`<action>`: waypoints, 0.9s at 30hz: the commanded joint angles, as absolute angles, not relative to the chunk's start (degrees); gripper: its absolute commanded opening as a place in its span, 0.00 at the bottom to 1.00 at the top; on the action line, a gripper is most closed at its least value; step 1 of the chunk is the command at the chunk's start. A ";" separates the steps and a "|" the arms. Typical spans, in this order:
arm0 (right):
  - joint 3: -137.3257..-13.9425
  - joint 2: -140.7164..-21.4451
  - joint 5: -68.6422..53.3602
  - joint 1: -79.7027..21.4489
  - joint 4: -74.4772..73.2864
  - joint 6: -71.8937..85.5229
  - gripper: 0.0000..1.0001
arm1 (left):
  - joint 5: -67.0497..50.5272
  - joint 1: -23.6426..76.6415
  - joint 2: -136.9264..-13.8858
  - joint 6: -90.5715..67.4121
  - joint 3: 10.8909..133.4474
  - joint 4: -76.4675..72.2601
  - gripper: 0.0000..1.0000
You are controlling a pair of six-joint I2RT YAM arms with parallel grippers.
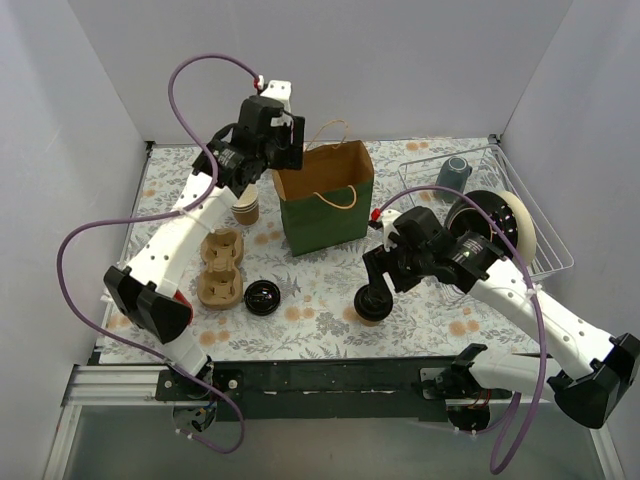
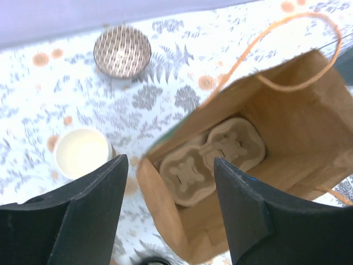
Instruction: Pack the takeout coffee
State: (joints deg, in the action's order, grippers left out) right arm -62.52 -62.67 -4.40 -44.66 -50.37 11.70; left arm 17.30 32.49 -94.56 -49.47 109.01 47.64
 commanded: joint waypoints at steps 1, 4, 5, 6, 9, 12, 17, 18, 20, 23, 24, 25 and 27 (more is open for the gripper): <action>-63.46 -60.30 -7.11 -44.91 -50.45 8.79 0.80 | 9.43 25.76 -98.42 -39.73 117.15 46.84 0.61; -62.14 -59.33 -8.17 -44.91 -48.96 8.79 0.80 | 1.54 23.73 -98.09 -36.59 111.75 42.91 0.59; -62.05 -58.80 -8.61 -44.91 -48.61 8.53 0.81 | -2.07 23.73 -96.52 -35.52 109.53 40.45 0.59; -61.88 -58.71 -8.61 -44.91 -48.26 8.26 0.81 | -4.20 23.64 -96.16 -34.46 107.68 36.78 0.59; -62.40 -58.97 -8.17 -44.91 -48.87 7.03 0.82 | -12.20 23.47 -96.06 -29.02 105.21 35.51 0.61; -62.75 -59.76 -8.52 -44.91 -49.83 6.07 0.82 | -15.81 23.20 -95.10 -27.60 103.28 32.89 0.64; -62.84 -60.29 -8.61 -44.91 -49.48 5.63 0.82 | -15.39 23.03 -97.73 -25.93 106.86 32.69 0.67; -62.84 -60.38 -8.61 -44.91 -49.40 5.45 0.82 | -15.73 22.85 -98.34 -25.41 109.14 33.39 0.67; -62.67 -60.55 -8.79 -44.91 -49.04 5.19 0.82 | -16.79 22.50 -99.49 -24.44 110.38 34.27 0.66; -62.40 -60.64 -8.79 -44.91 -48.52 5.01 0.82 | -16.79 22.24 -99.41 -20.57 110.40 38.05 0.66; -62.32 -60.56 -8.79 -44.91 -48.34 5.10 0.82 | -18.01 21.89 -99.14 -20.13 109.78 38.14 0.65; -62.31 -60.56 -8.88 -44.91 -48.25 5.01 0.82 | -18.80 21.62 -98.88 -19.08 108.64 38.32 0.65; -62.84 -60.82 -8.96 -44.91 -48.69 5.01 0.82 | -20.04 21.10 -98.53 -18.02 108.20 39.98 0.65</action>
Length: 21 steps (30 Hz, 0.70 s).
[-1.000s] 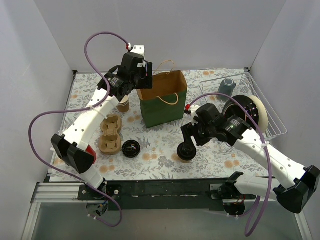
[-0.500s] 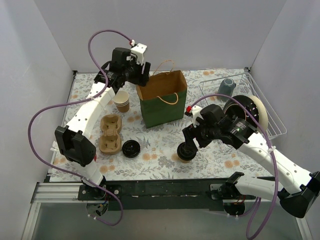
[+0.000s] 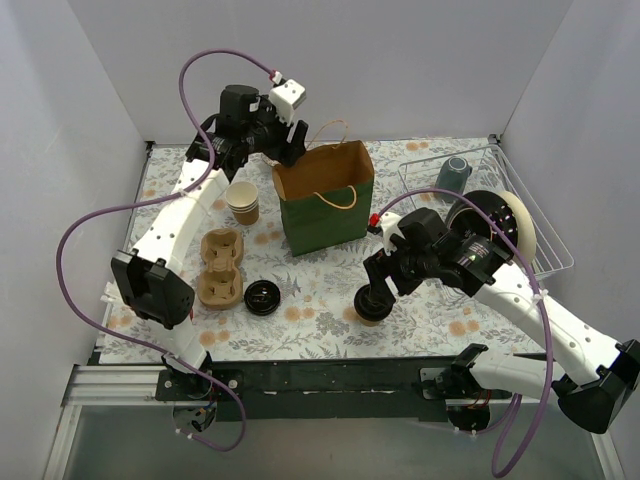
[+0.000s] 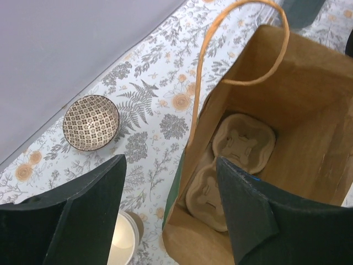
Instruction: Pack the takeout coffee
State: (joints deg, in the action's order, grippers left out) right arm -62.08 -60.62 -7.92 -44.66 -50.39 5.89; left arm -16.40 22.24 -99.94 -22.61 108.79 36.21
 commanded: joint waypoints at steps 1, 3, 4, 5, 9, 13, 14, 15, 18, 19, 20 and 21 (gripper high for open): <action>-63.10 -60.99 -8.96 -44.91 -48.95 4.84 0.82 | -20.47 21.01 -98.35 -17.23 107.93 40.86 0.65; -64.07 -61.35 -8.61 -44.91 -49.83 4.40 0.82 | -20.13 20.57 -97.56 -15.21 106.35 41.83 0.66; -64.16 -61.35 -8.35 -44.91 -49.83 4.22 0.82 | -20.13 20.31 -97.38 -14.77 106.09 42.01 0.67; -64.16 -61.26 -8.09 -44.91 -49.92 4.13 0.82 | -20.13 19.95 -97.38 -13.98 105.74 42.01 0.66; -63.81 -61.08 -8.44 -44.91 -49.48 4.48 0.82 | -19.77 19.42 -98.17 -13.36 104.85 40.87 0.64; -63.37 -61.08 -8.09 -44.91 -49.04 4.40 0.82 | -22.49 19.42 -98.79 -14.33 105.12 40.34 0.54; -63.37 -61.08 -7.82 -44.91 -49.30 4.31 0.82 | -22.85 19.51 -98.70 -14.59 105.12 40.17 0.44; -63.46 -61.08 -7.47 -44.91 -49.48 4.05 0.82 | -24.07 19.51 -98.70 -14.85 105.20 40.08 0.39; -62.76 -61.17 -6.77 -44.91 -50.18 3.78 0.83 | -26.18 19.51 -98.17 -15.64 104.68 39.73 0.23; -62.41 -60.91 -6.68 -44.91 -50.27 3.52 0.84 | -26.54 19.51 -98.09 -15.82 103.98 39.73 0.17; -61.71 -60.73 -6.68 -44.91 -50.27 3.52 0.85 | -26.72 19.51 -97.82 -15.82 103.63 39.73 0.11; -61.35 -60.65 -6.77 -44.91 -50.01 3.43 0.85 | -27.15 19.69 -97.56 -15.82 103.36 39.73 0.03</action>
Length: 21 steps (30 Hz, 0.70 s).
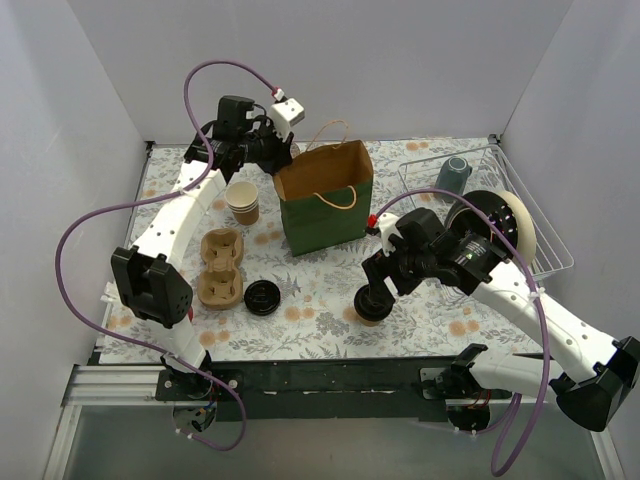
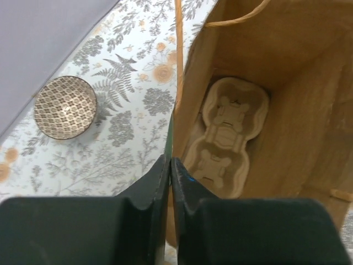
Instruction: Pack the takeout coffee
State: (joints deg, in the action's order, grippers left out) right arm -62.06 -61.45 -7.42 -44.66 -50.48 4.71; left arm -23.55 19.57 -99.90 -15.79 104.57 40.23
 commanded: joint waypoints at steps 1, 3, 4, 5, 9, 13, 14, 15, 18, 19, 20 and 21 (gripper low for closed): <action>-60.91 -60.30 -6.85 -44.91 -49.75 3.43 0.86 | -27.25 19.86 -97.38 -15.65 102.92 39.73 0.00; -59.51 -60.12 -6.51 -44.91 -48.79 3.52 0.87 | -26.81 20.21 -96.94 -15.47 102.83 39.64 0.00; -58.81 -60.20 -5.55 -44.91 -48.26 3.60 0.88 | -26.11 20.30 -96.77 -15.21 102.92 39.55 0.00; -58.45 -60.38 -5.19 -44.91 -47.99 3.78 0.88 | -25.67 20.48 -96.51 -15.03 102.75 39.03 0.00; -56.78 -61.35 -5.71 -44.91 -45.62 4.39 0.89 | -25.14 21.62 -95.63 -15.99 101.96 37.09 0.00; -56.51 -63.89 -6.24 -44.91 -43.07 5.45 0.88 | -22.94 23.11 -94.84 -15.65 100.72 36.39 0.00; -56.25 -64.51 -6.07 -45.00 -42.98 5.88 0.88 | -22.85 23.38 -94.66 -15.64 100.46 36.13 0.00; -56.16 -65.03 -5.80 -44.91 -42.89 6.15 0.87 | -22.85 23.55 -94.48 -15.91 100.20 36.04 0.00; -56.16 -67.06 -5.36 -45.26 -42.02 6.76 0.86 | -22.94 23.73 -94.31 -16.35 99.50 36.03 0.00; -56.42 -67.50 -5.27 -45.52 -41.66 6.85 0.86 | -22.94 23.82 -93.96 -16.26 99.14 35.95 0.00; -56.60 -67.67 -5.10 -45.61 -41.23 6.94 0.86 | -22.59 23.91 -93.87 -16.35 98.79 35.77 0.00; -56.78 -67.94 -4.75 -45.79 -41.22 7.38 0.86 | -22.50 23.91 -93.78 -16.35 98.01 35.77 0.00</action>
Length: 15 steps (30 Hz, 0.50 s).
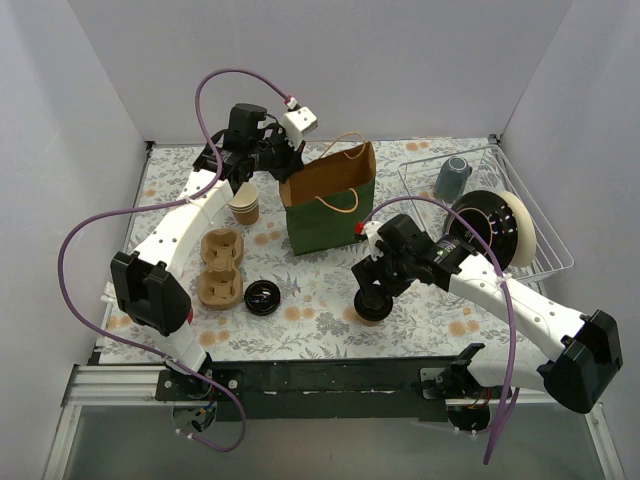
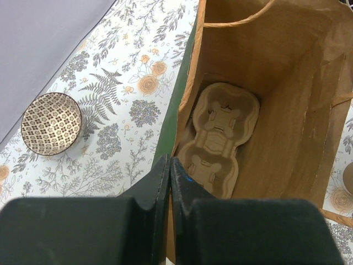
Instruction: Pack the takeout coffee
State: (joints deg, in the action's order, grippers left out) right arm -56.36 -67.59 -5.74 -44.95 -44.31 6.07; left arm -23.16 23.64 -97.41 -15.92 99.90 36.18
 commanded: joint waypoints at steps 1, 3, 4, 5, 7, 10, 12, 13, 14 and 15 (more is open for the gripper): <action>-57.13 -68.11 -3.70 -45.97 -41.31 7.47 0.86 | -22.59 23.91 -93.52 -16.35 97.74 35.60 0.00; -57.04 -68.55 -3.08 -46.05 -41.92 8.00 0.86 | -22.68 23.99 -93.25 -16.26 97.21 35.42 0.00; -56.95 -68.64 -2.99 -46.23 -41.92 8.00 0.87 | -22.50 23.99 -93.16 -16.26 97.03 35.25 0.00; -56.52 -68.56 -2.99 -46.40 -41.84 8.26 0.86 | -22.33 23.99 -93.08 -16.26 96.94 35.07 0.00; -56.16 -68.38 -2.90 -46.84 -41.31 8.70 0.87 | -21.97 23.99 -93.08 -16.00 97.12 34.98 0.00; -55.55 -68.55 -2.46 -47.46 -40.87 9.40 0.87 | -21.27 23.99 -93.08 -16.00 97.56 34.98 0.00; -55.28 -68.99 -2.02 -47.90 -41.04 9.93 0.87 | -21.27 23.99 -93.16 -15.82 97.56 34.89 0.00; -55.20 -69.26 -0.89 -48.51 -41.31 10.19 0.86 | -21.36 23.99 -93.16 -15.82 97.65 34.89 0.00; -55.11 -69.34 -0.36 -48.69 -41.40 10.54 0.86 | -21.36 23.99 -93.16 -16.08 97.65 34.81 0.00; -54.76 -69.43 -0.35 -48.95 -41.40 10.63 0.86 | -21.27 23.99 -93.08 -16.26 97.56 34.72 0.00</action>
State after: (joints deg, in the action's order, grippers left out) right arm -55.72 -68.51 -2.52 -47.72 -42.33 9.08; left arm -21.80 23.75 -96.12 -16.10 97.80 34.65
